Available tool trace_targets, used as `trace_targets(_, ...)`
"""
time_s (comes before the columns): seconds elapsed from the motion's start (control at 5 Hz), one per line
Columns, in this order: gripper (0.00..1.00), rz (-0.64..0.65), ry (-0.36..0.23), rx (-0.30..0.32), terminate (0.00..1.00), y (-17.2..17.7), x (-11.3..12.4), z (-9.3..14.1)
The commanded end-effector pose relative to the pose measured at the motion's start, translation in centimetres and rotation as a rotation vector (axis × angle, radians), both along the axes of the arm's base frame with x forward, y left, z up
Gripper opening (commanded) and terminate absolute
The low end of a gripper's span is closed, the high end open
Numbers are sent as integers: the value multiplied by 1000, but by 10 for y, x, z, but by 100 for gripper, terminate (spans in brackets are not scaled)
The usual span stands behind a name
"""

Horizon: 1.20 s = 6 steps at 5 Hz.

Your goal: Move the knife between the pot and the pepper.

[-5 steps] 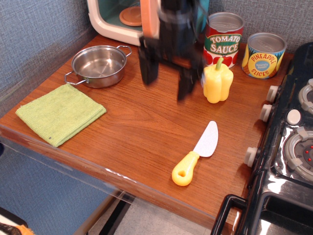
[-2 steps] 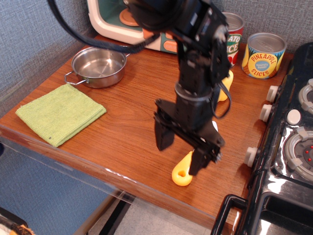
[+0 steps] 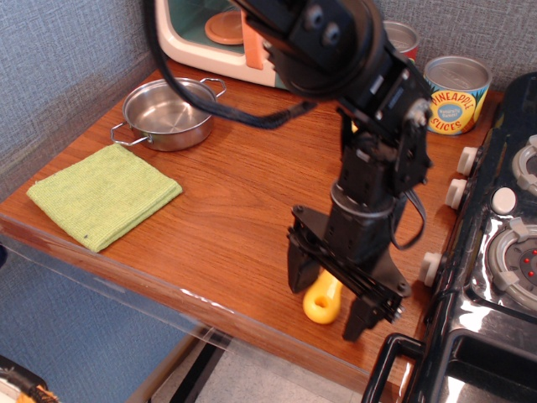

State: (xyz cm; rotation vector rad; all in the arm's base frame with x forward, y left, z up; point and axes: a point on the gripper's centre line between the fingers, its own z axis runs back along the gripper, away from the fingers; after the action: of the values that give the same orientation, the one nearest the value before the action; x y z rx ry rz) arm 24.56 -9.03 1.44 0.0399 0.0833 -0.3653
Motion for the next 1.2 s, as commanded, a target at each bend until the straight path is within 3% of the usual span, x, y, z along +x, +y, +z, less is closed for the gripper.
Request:
trace_targets(0.0,0,33,-26,34,0,6,7,-4)
trace_targets(0.4,0,24,-33,19,0,6,6,2)
trace_targets(0.6,0,2,-76,-12,0,1,4,22)
trace_targets(0.8,0,41,-186,-52,0,3,10,66)
trace_targets(1.0,0,134,-299,-42,0,14,26,109)
